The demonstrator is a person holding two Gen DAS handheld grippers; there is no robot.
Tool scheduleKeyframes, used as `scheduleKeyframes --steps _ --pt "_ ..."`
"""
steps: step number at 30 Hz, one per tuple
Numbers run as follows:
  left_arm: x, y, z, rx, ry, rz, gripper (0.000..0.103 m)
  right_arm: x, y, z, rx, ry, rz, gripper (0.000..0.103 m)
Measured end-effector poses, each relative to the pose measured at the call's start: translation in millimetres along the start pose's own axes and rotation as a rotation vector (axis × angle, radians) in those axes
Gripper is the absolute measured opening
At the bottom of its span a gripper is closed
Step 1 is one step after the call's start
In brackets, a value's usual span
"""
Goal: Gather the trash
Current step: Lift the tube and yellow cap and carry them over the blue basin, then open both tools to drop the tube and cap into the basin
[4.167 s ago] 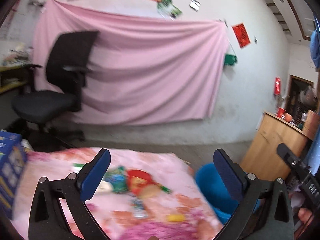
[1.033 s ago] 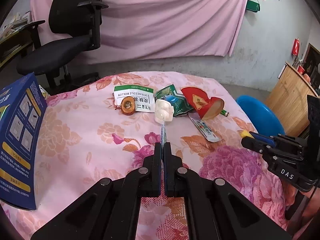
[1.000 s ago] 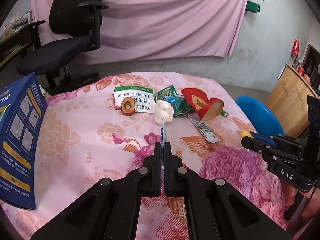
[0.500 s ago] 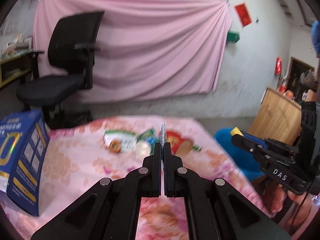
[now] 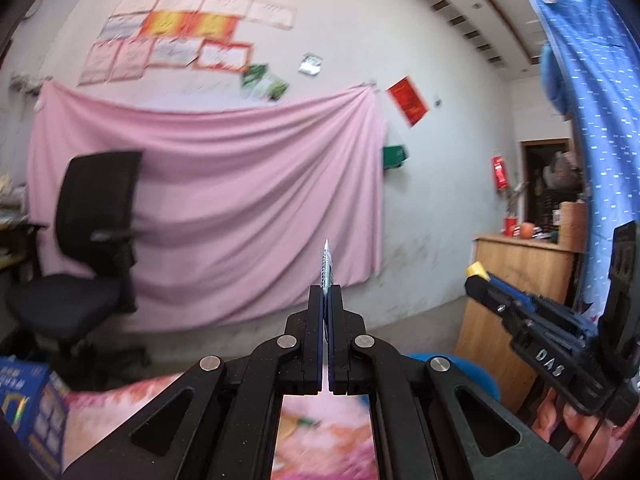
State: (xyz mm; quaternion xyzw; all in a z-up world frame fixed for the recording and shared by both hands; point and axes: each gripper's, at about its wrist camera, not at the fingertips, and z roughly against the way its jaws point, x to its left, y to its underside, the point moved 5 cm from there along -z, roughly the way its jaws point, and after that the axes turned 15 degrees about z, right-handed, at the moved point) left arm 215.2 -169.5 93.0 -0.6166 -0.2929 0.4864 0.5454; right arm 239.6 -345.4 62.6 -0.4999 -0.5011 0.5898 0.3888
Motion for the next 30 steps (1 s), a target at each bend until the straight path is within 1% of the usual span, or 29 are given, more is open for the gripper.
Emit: scheduleKeyframes --steps 4,6,11,13,15,18,21,24,30 --pt "-35 1 -20 -0.009 0.075 -0.035 0.000 -32 6 1 0.027 0.059 -0.064 0.039" --pt "-50 5 -32 0.005 0.107 -0.046 0.000 -47 15 0 0.064 0.082 -0.093 0.039" --pt "-84 21 -69 0.078 0.161 -0.047 0.000 -83 37 -5 0.146 0.108 -0.172 0.039" --pt "-94 30 -84 0.124 0.170 -0.042 0.000 -92 49 -8 0.203 0.120 -0.172 0.039" --pt "-99 37 -95 0.170 0.182 -0.023 0.000 -98 61 -8 0.242 0.122 -0.171 0.039" --pt "-105 49 -117 0.255 0.182 0.015 0.000 -104 77 -10 0.312 0.116 -0.174 0.039" --pt "-106 59 -136 0.345 0.165 0.056 0.000 -111 92 -15 0.366 0.099 -0.215 0.039" --pt "-109 68 -153 0.428 0.140 0.081 0.000 -113 102 -21 0.402 0.085 -0.251 0.039" --pt "-108 82 -177 0.534 0.094 0.119 0.000 -113 118 -33 0.454 0.068 -0.270 0.039"
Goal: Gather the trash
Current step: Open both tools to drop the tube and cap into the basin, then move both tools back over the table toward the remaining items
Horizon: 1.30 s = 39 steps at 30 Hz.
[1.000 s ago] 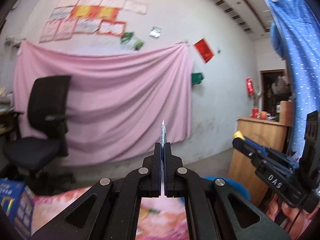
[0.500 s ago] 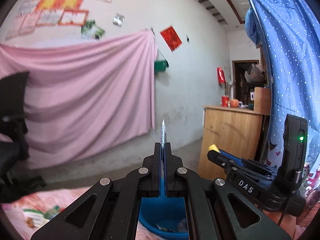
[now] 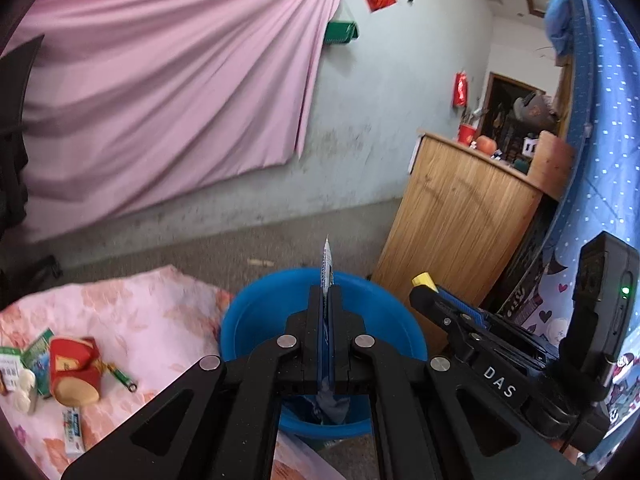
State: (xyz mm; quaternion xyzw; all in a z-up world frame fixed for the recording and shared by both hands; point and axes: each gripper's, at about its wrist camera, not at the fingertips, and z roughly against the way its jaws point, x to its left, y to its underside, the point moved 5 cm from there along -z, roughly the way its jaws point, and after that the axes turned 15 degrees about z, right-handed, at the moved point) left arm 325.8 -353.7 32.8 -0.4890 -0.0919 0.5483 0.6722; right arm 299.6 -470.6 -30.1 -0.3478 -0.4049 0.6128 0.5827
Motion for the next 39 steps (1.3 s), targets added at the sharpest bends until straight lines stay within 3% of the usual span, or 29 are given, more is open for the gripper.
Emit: scheduleKeyframes --steps 11,13,15,20,24,26,28,31,33,35,39 --pt "24 2 -19 0.094 -0.015 0.086 0.002 -5 6 -26 0.062 -0.015 -0.024 0.040" --pt "29 3 -19 0.107 -0.017 0.096 0.006 -7 7 -29 0.068 -0.015 -0.025 0.041" --pt "32 2 -19 0.110 -0.023 0.107 0.020 -7 8 -30 0.070 -0.015 -0.027 0.041" --pt "37 -1 -11 0.085 -0.036 0.121 0.023 -7 5 -27 0.054 -0.010 -0.024 0.041" --pt "47 -8 12 0.004 -0.056 0.108 0.040 -3 -4 -18 0.010 -0.004 -0.014 0.045" --pt "52 -10 26 -0.044 -0.071 0.098 0.041 1 -9 -11 -0.023 0.001 -0.001 0.049" --pt "59 -12 41 -0.090 -0.093 0.091 0.047 9 -15 -4 -0.059 -0.002 0.009 0.059" --pt "73 -14 70 -0.176 -0.119 0.102 0.072 24 -25 5 -0.115 -0.014 0.025 0.075" --pt "84 -16 89 -0.231 -0.138 0.115 0.095 36 -33 12 -0.162 -0.036 0.036 0.089" --pt "99 -17 115 -0.310 -0.175 0.132 0.098 50 -40 20 -0.216 -0.061 0.047 0.101" --pt "125 -16 158 -0.408 -0.221 0.151 0.101 79 -52 39 -0.338 -0.146 0.054 0.103"
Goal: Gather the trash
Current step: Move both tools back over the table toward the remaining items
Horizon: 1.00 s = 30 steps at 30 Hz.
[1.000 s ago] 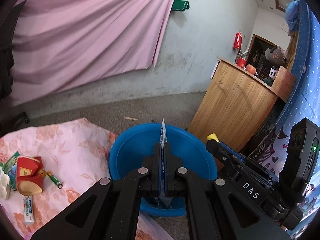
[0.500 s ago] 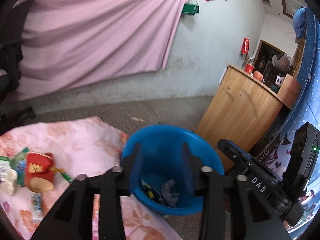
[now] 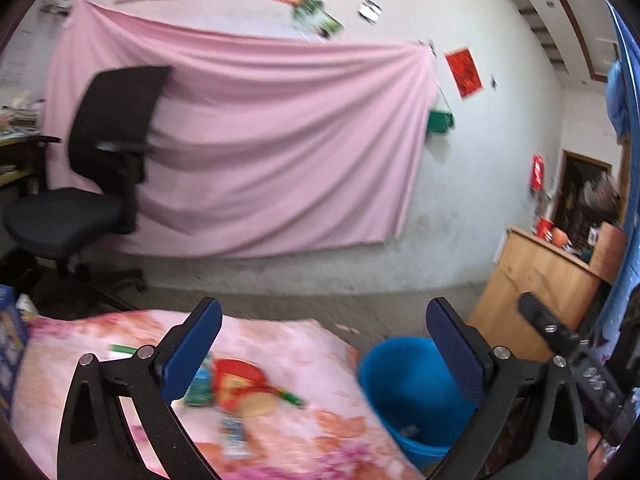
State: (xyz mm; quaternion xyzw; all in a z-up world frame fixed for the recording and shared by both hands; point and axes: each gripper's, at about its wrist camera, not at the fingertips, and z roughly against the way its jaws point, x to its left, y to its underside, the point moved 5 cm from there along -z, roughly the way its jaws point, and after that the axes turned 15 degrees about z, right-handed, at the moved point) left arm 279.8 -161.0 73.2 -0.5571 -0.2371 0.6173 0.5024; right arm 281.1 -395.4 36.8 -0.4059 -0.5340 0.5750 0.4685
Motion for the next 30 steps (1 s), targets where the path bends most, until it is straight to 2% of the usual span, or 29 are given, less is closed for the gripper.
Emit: scheduleKeyframes --steps 5,12,17,21,30 --pt "43 -17 41 -0.111 -0.082 -0.018 0.101 43 -16 5 -0.125 -0.067 0.039 0.103" --pt "91 -31 80 -0.216 -0.186 -0.056 0.101 98 -22 -8 -0.166 -0.105 0.126 0.103" --pt "130 -25 90 -0.237 -0.237 -0.054 0.101 129 -12 -19 -0.133 -0.124 0.194 0.103" --pt "156 -15 92 -0.230 -0.263 -0.003 0.101 147 -2 -26 -0.093 -0.126 0.248 0.103" --pt "169 -14 87 -0.193 -0.294 0.036 0.101 167 13 -58 0.099 -0.154 0.287 0.103"
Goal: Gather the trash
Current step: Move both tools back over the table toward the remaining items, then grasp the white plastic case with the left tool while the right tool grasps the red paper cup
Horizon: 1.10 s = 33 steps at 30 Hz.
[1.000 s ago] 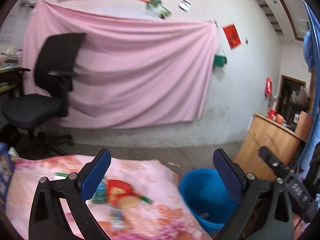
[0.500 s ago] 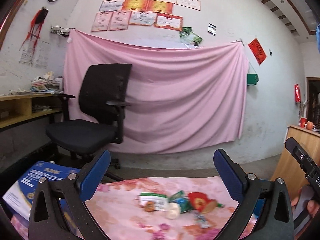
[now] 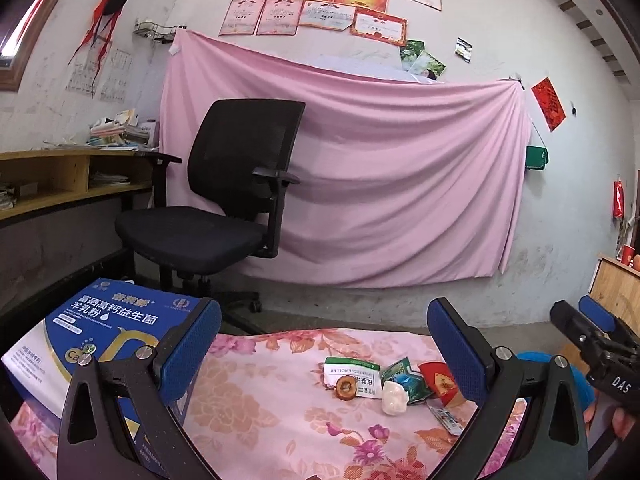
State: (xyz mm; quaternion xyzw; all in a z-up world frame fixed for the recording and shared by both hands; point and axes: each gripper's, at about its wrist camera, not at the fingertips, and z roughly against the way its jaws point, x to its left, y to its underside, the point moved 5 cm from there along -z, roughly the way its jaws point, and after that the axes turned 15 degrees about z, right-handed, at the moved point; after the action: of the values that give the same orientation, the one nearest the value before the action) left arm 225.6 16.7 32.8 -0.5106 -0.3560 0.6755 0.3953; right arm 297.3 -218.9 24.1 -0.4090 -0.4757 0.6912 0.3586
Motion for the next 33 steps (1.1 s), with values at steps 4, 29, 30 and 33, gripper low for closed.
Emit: scheduleKeyframes --steps 4,29,30,33 --pt "-2 4 -4 0.012 -0.008 -0.010 0.101 0 -2 -6 0.024 -0.008 -0.009 0.103" --pt "-16 68 -73 0.403 0.027 -0.115 0.077 -13 64 -75 0.373 -0.123 -0.130 0.083" --pt "-19 74 -79 0.441 0.037 -0.125 0.071 -11 68 -79 0.395 -0.132 -0.128 0.080" --pt "-28 95 -97 0.579 0.089 -0.149 0.067 -8 75 -86 0.430 -0.151 -0.127 0.073"
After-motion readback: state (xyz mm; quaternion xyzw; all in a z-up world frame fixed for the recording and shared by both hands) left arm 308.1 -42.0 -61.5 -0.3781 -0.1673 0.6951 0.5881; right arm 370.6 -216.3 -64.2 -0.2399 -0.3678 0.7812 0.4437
